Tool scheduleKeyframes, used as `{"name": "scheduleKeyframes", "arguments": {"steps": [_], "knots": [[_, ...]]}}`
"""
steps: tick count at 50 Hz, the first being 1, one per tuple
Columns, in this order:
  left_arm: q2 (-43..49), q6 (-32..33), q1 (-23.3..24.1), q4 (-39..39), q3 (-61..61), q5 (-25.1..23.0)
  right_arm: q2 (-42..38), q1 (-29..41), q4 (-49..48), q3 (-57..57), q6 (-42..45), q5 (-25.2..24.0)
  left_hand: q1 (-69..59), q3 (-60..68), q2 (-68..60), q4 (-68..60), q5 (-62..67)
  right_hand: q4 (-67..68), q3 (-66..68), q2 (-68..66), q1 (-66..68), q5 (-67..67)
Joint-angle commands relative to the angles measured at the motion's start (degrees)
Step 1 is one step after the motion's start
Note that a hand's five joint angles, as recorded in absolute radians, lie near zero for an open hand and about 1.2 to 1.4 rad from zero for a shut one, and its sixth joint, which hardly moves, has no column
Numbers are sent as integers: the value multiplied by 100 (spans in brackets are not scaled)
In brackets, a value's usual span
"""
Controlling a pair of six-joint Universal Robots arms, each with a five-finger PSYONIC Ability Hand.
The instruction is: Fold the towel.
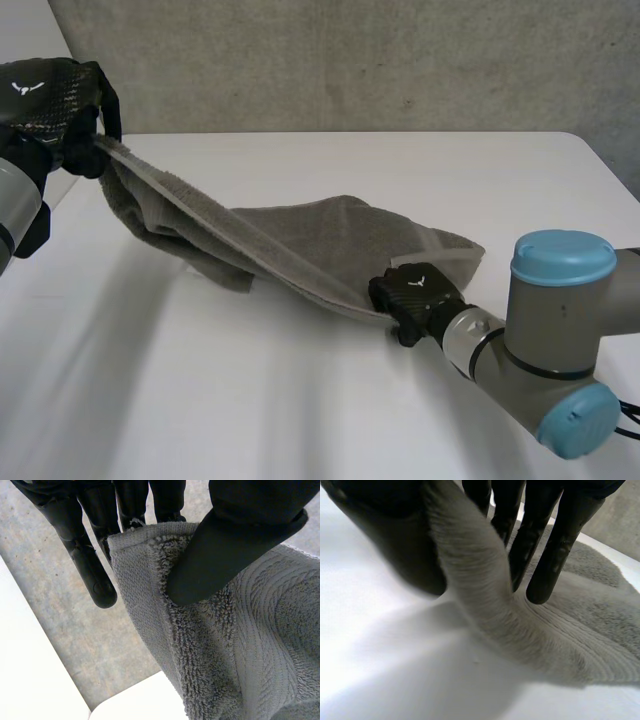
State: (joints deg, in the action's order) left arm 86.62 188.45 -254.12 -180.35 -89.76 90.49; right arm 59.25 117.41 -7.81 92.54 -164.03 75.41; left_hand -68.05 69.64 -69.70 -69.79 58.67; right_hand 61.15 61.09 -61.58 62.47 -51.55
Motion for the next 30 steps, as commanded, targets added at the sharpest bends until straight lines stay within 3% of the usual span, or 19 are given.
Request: {"name": "scheduleKeyframes", "arguments": {"steps": [1, 7, 12, 14, 22, 30], "knots": [[39, -221, -163, -26, -190, -40, -28, -7, 69, -403, 11, 307, -1195, 1036, -1030, -1021, 1133, 1885, 1891, -1842, 1753, -1845], [127, -186, -348, -79, -594, -49, 755, -42, 280, -368, 284, 431, -1195, 1036, -1030, -1021, 1133, 1885, 1891, -1842, 1753, -1845], [451, -142, -313, -79, -945, -93, 1352, 10, 1167, -421, 1233, 431, -1195, 1036, -1030, -1021, 1133, 1885, 1891, -1842, 1753, -1845], [566, -72, -270, -79, -1051, -163, 1571, 10, 1937, -526, 1977, 465, -1195, 1036, -1030, -1021, 1133, 1885, 1891, -1842, 1753, -1845], [1191, 842, -208, -105, -1342, -366, 1310, -16, 3512, -938, 3077, 843, -1195, 1036, -1030, -1021, 1133, 1885, 1891, -1842, 1753, -1845], [2175, 1370, -14, -404, -648, -330, 370, 19, 3401, -2315, 3229, 1099, -1195, 1036, -1030, -1021, 1133, 1885, 1891, -1842, 1753, -1845]]}}
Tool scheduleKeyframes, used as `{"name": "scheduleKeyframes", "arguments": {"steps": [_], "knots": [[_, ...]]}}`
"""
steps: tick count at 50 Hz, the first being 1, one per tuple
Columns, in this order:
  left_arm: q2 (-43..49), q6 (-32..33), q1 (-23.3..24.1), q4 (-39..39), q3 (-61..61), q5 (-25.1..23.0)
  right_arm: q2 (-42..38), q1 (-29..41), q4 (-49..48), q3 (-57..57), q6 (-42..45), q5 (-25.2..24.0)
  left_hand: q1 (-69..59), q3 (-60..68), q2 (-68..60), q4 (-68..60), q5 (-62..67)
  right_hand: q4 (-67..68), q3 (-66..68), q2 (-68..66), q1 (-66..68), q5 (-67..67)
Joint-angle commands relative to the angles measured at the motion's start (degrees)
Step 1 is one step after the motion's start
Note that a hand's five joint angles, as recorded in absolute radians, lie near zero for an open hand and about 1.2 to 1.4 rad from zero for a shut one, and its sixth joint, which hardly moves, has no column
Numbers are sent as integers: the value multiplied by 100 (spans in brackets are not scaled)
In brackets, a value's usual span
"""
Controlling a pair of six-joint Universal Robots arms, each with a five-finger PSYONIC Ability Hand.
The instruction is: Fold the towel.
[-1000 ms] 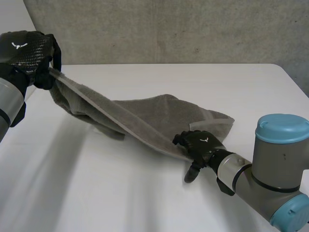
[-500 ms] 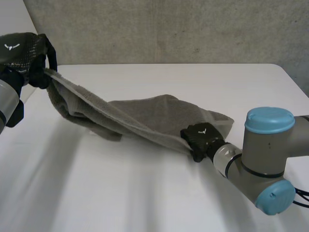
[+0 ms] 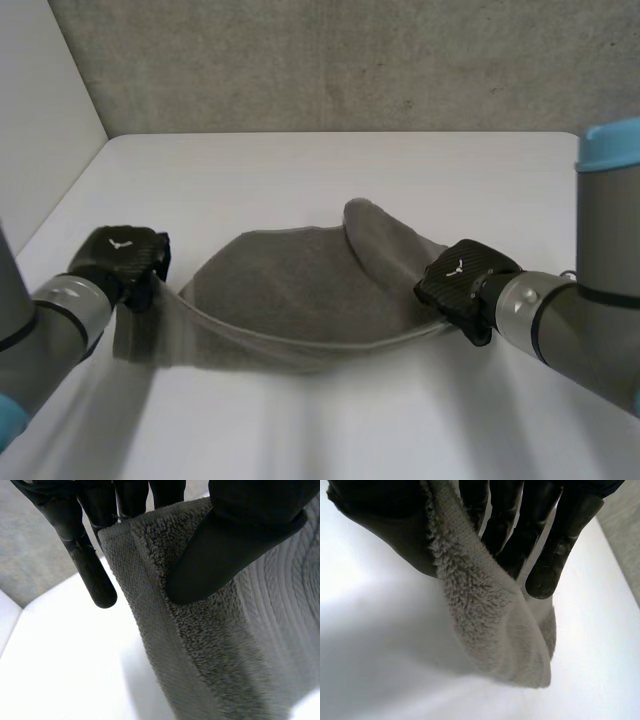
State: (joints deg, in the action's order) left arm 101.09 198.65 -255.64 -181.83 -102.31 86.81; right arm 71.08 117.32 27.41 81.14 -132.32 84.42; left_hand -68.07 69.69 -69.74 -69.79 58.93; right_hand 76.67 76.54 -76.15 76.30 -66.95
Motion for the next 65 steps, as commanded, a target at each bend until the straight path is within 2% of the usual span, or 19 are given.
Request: {"name": "scheduleKeyframes", "arguments": {"steps": [1, 5, 7, 9, 14, 18, 21, 25, 30, 37, 45, 46, 47, 48, 49, 50, 52, 54, 65], "knots": [[919, 367, 198, -344, 946, 46, -815, 27, -122, -1180, 57, 198, -1193, 1031, -1026, -1021, 1107, 333, 346, -385, 370, -305], [1211, 350, 348, -494, 1863, 64, -1376, 54, -954, -2844, -109, 382, -1193, 1031, -1026, -1021, 1107, 333, 346, -385, 370, -305], [1343, 271, 453, -712, 2983, 116, -1448, 98, -1344, -3386, -233, 488, -1193, 1031, -1026, -1021, 1107, 333, 346, -385, 370, -305], [1343, 175, 471, -888, 3554, 212, -1439, 142, -2297, -4156, -460, 611, -1193, 1031, -1026, -1021, 1107, 333, 346, -385, 370, -305], [1273, -395, 489, -1503, 4962, 826, -1142, 150, -3538, -4423, -637, 655, -1193, 1031, -1026, -1021, 1107, 333, 346, -385, 370, -305], [1255, -766, 489, -1646, 5782, 1232, -965, 203, -3664, -4388, -619, 655, -1193, 1031, -1026, -1021, 1107, 333, 346, -385, 370, -305], [1255, -775, 489, -1575, 5845, 1233, -947, 247, -3262, -4318, -602, 655, -1193, 1031, -1026, -1021, 1107, 333, 346, -385, 370, -305], [1229, -836, 463, -1172, 5443, 1233, -991, 256, -2165, -4020, -602, 603, -1193, 1031, -1026, -1021, 1107, 333, 346, -385, 370, -305], [1071, -889, 375, -1021, 4162, 1180, -1008, 361, -1608, -3152, -619, 532, -1193, 1031, -1026, -1021, 1107, 333, 346, -385, 370, -305], [1088, -863, 85, -1749, 2008, 847, -1211, 537, -1862, -1768, -637, 392, -1193, 1031, -1026, -1021, 1107, 333, 346, -385, 370, -305], [1167, -828, 41, -2567, 907, 696, -1826, 669, -2223, -723, -663, 93, -1193, 1031, -1026, -1021, 1107, 333, 346, -385, 370, -305], [1167, -828, 41, -2568, 906, 696, -1835, 669, -2231, -644, -672, 84, -1193, 1031, -1026, -1021, 1107, -494, -480, 441, -457, 522], [1159, -819, 32, -2612, 845, 696, -1817, 678, -2231, -591, -681, 84, -1193, 1031, -1026, -1021, 1107, -2267, -2254, 2215, -2230, 2295], [1124, -819, 6, -2612, 827, 696, -1817, 678, -2231, -591, -681, 84, -1193, 1031, -1026, -1021, 1107, -2285, -2272, 2233, -2248, 2313], [1123, -819, 5, -2612, 826, 696, -1756, 678, -2240, -565, -724, 84, -1193, 1031, -1026, -1021, 1107, -4017, -4004, 3965, -3980, 4045], [1089, -819, -55, -2612, 826, 688, -1756, 678, -2240, -564, -725, 84, -1193, 1031, -1026, -1021, 1107, -4034, -4021, 3982, -3997, 4062], [1019, -819, -134, -2595, 818, 688, -1441, 652, -2240, -538, -1022, 84, -1193, 1031, -1026, -1021, 1107, -6179, -6166, 6127, -6142, 6207], [913, -819, -197, -2577, 809, 679, -1239, 617, -2240, -529, -1241, 75, -1193, 1031, -1026, -1021, 1107, -6654, -6641, 6602, -6617, 6682], [315, -837, -548, -2498, 448, 512, -254, 345, -2047, -276, -2867, 102, -1193, 1031, -1026, -1021, 1107, -6667, -6654, 6615, -6630, 6695]]}}
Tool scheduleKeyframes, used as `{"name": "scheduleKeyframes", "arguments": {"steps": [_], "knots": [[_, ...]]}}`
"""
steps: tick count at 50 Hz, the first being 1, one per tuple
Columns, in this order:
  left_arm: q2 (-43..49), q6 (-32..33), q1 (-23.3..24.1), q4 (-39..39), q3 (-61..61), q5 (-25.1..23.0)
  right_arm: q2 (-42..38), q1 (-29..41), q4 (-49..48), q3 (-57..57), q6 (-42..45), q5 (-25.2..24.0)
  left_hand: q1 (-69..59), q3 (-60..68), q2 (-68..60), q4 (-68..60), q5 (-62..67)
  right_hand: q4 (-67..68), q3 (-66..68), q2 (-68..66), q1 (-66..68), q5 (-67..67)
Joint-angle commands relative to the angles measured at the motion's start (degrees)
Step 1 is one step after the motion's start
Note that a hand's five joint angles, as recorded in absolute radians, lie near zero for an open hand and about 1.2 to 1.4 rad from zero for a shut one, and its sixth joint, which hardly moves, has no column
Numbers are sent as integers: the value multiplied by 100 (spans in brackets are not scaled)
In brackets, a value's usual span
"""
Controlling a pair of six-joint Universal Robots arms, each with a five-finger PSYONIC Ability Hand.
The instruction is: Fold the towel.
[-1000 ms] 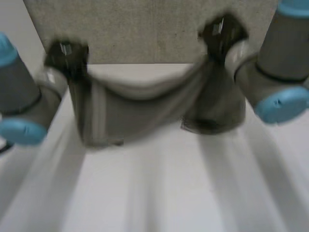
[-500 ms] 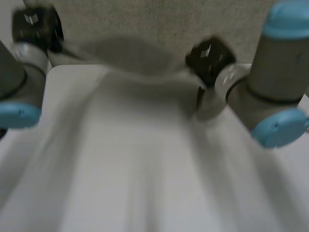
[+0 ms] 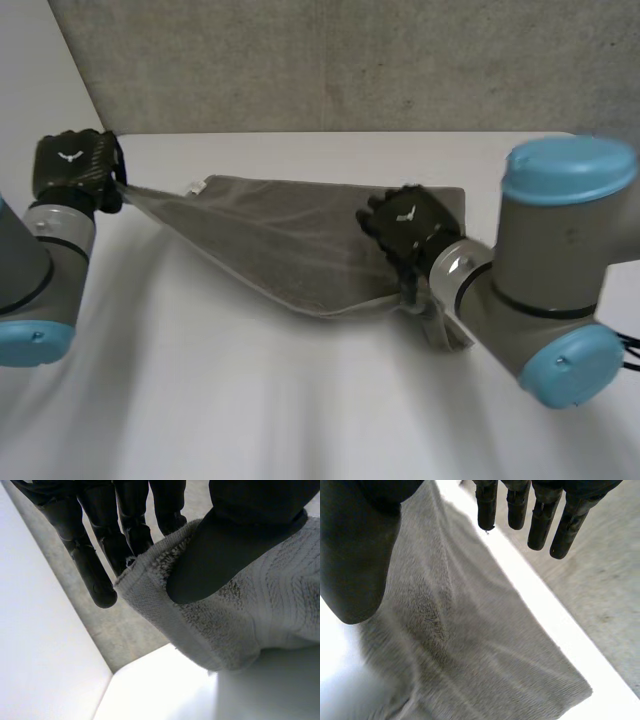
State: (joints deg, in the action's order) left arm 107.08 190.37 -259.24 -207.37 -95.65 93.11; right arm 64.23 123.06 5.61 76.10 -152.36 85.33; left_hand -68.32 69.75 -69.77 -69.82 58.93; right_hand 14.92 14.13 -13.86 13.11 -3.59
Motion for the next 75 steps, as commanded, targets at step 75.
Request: {"name": "scheduleKeyframes", "arguments": {"steps": [75], "knots": [[-758, -79, -232, 66, -683, -382, -270, -1091, -1783, 2277, -2219, -244, -1168, 1025, -1023, -1018, 1107, 5908, 5988, -6015, 6090, -6041]]}}
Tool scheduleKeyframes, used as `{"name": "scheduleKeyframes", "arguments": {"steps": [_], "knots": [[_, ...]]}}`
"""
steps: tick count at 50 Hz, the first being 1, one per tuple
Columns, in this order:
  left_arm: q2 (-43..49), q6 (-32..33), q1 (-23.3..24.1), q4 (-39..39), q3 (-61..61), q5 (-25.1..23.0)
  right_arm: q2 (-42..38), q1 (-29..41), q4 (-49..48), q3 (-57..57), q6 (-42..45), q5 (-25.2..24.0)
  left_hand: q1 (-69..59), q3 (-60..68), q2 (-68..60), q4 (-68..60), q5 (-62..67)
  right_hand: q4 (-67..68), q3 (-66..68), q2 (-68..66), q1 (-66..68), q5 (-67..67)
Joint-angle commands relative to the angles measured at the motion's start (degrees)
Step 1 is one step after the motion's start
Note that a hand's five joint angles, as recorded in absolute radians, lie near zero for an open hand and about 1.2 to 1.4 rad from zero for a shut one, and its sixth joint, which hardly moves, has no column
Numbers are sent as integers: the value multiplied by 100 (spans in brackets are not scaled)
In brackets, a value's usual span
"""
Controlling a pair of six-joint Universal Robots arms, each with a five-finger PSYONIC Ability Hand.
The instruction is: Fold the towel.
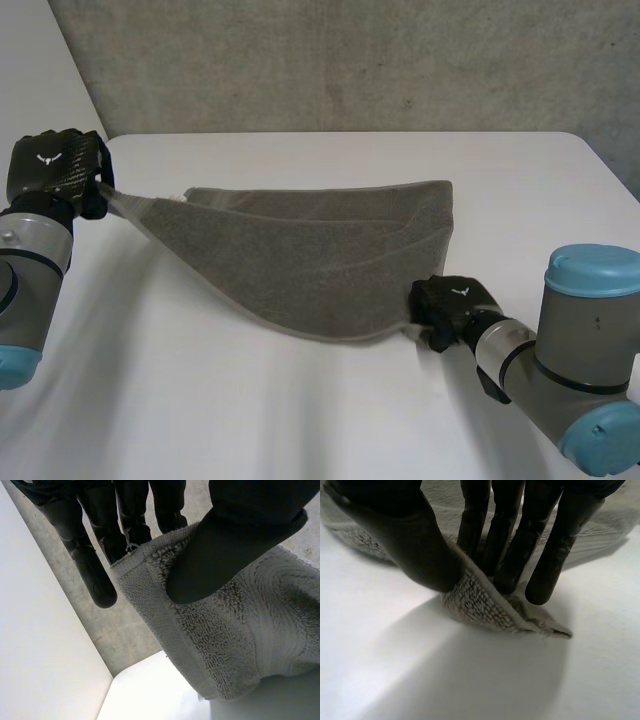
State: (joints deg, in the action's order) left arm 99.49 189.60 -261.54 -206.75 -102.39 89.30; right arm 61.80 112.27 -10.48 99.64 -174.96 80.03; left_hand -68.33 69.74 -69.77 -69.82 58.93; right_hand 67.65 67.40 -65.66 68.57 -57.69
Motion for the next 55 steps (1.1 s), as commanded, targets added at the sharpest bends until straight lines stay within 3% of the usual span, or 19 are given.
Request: {"name": "scheduleKeyframes", "arguments": {"steps": [1, 9, 14, 19, 24, 29, 33, 40, 46, 55], "knots": [[0, -2, -11, -6, -9, 0, -45, -12, -174, -85, 59, 302, -1167, 1026, -1023, -1018, 1107, 1151, 1176, -1351, 1060, -1148], [-9, 7, 6, 12, -35, 9, 175, -91, -86, -111, 85, 294, -1167, 1026, -1023, -1018, 1107, 1235, 1260, -1434, 1143, -1231], [-227, 33, 41, 125, -175, 0, 1001, -355, 117, -102, 331, 223, -1167, 1026, -1023, -1018, 1107, 1235, 1260, -1434, 1143, -1231], [-701, 51, 76, 546, -307, -105, 1836, -750, 521, -111, 1166, 136, -1167, 1026, -1023, -1018, 1107, 1235, 1260, -1434, 1143, -1231], [-1439, 59, 76, 1030, -378, -403, 3388, -908, 942, -304, 2622, 179, -1167, 1026, -1023, -1018, 1107, 1235, 1260, -1434, 1143, -1231], [-2151, 77, 33, 1303, -439, -510, 3979, -1241, 1546, -698, 3458, 232, -1167, 1026, -1023, -1018, 1107, 1235, 1260, -1434, 1143, -1231], [-2522, 95, 15, 1409, -439, -510, 4059, -1374, 2173, -1034, 3689, 223, -1167, 1026, -1023, -1018, 1107, 1235, 1260, -1434, 1143, -1231], [-2374, 471, 15, 1655, -465, -519, 3858, -1418, 2981, -1333, 3803, 101, -1167, 1026, -1023, -1018, 1107, 1235, 1260, -1434, 1143, -1231], [-1584, 745, 50, 1700, -466, -519, 3453, -1383, 3026, -1254, 3970, 109, -1167, 1026, -1023, -1018, 1107, 1235, 1260, -1434, 1143, -1231], [-325, 789, 85, 1638, 88, -519, 1874, -1348, 2991, -1498, 4461, 223, -1167, 1026, -1023, -1018, 1107, 1235, 1260, -1434, 1143, -1231]]}}
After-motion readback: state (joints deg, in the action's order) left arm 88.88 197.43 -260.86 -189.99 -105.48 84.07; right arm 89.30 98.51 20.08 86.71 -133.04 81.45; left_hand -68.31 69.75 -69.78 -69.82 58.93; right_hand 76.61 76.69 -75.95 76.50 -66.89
